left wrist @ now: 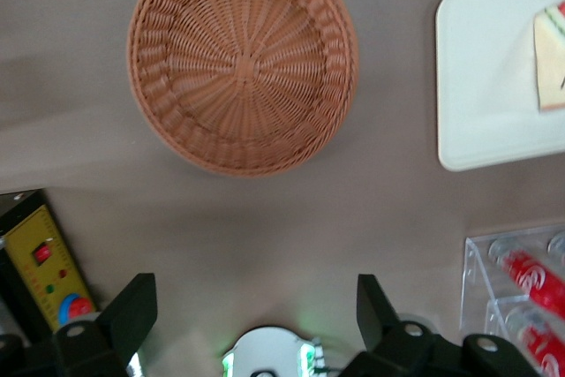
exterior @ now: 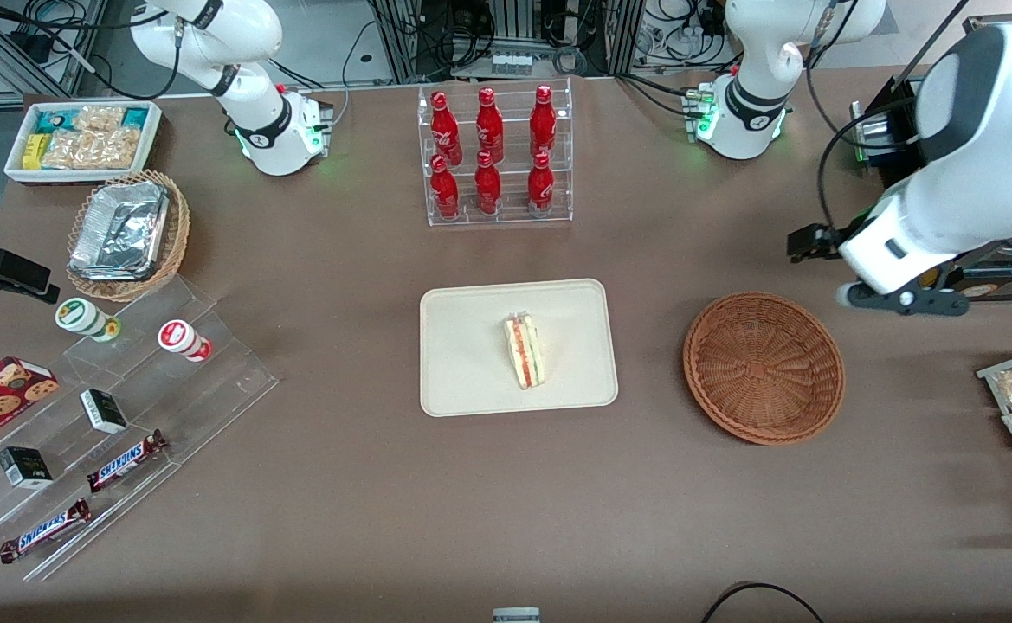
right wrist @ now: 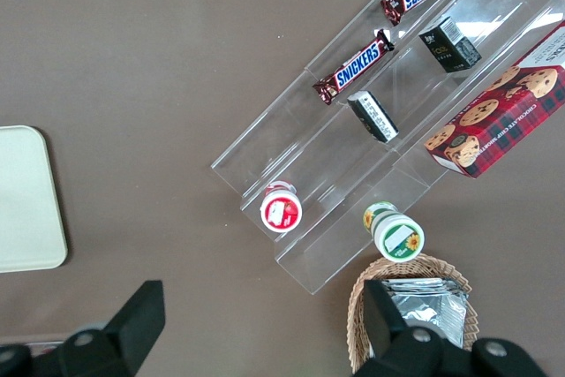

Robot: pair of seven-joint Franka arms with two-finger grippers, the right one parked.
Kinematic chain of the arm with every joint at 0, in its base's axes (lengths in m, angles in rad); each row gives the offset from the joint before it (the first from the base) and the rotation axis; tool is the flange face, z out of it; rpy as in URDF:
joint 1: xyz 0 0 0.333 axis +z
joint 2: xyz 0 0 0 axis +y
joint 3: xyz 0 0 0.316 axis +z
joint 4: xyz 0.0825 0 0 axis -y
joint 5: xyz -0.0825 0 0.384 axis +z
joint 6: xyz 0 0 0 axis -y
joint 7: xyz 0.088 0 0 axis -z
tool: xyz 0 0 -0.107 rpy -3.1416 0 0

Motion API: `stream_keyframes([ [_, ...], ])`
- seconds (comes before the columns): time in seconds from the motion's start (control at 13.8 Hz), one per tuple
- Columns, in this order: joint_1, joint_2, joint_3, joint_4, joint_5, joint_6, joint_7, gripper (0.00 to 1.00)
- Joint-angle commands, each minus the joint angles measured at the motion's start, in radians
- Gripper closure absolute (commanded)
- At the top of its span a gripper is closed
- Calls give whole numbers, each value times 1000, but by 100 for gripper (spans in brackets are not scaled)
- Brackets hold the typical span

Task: Place sandwich from basket to tray

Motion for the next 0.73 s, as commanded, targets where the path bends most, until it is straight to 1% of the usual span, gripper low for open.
stream_keyframes([
  [0.0, 89, -78, -57, -28, 4, -41, 106, 0],
  [0.15, 115, -111, -49, -30, 11, -50, 175, 0],
  [0.29, 121, -128, -46, -22, 66, -50, 183, 0],
  [0.44, 156, -128, -51, 1, 70, -47, 184, 0],
  [0.65, 166, -124, -47, 1, 67, -32, 187, 0],
])
